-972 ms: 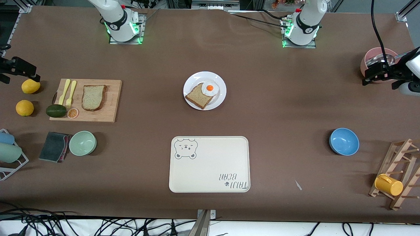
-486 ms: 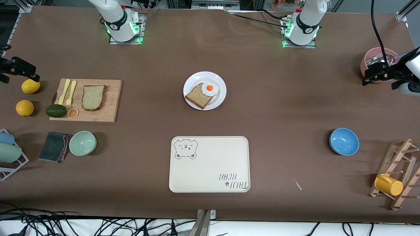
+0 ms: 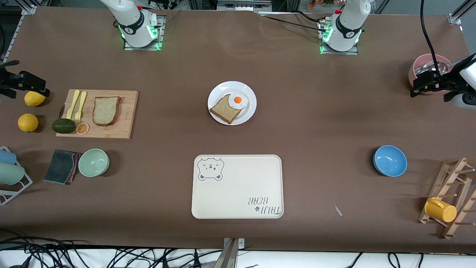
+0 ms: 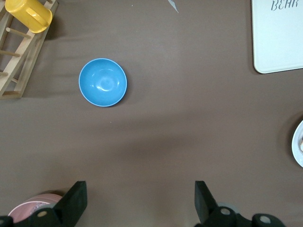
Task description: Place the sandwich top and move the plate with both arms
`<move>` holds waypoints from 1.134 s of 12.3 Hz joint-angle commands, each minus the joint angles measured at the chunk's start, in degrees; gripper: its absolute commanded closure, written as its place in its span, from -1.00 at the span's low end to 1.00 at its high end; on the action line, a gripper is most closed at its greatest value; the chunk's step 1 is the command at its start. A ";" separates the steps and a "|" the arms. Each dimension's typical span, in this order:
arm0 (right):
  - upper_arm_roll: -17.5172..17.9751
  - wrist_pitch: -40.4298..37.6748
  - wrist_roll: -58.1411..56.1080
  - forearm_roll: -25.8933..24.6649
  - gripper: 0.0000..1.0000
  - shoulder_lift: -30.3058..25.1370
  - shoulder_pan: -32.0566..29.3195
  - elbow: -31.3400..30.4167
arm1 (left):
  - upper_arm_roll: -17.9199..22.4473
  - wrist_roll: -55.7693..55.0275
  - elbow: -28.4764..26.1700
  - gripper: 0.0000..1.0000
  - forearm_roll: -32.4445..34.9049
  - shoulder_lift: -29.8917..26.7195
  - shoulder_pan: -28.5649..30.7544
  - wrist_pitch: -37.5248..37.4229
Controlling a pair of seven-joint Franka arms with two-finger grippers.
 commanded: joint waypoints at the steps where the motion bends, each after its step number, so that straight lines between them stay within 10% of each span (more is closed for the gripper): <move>1: 0.28 -1.65 -0.08 -0.69 -1.00 0.50 0.13 0.67 | -0.10 0.65 0.24 -1.00 1.41 0.03 -0.36 -0.06; 14: 0.11 -0.26 0.00 -0.78 -1.00 1.99 -0.13 -1.61 | -0.01 0.74 1.21 -1.00 1.32 0.73 -0.45 -0.15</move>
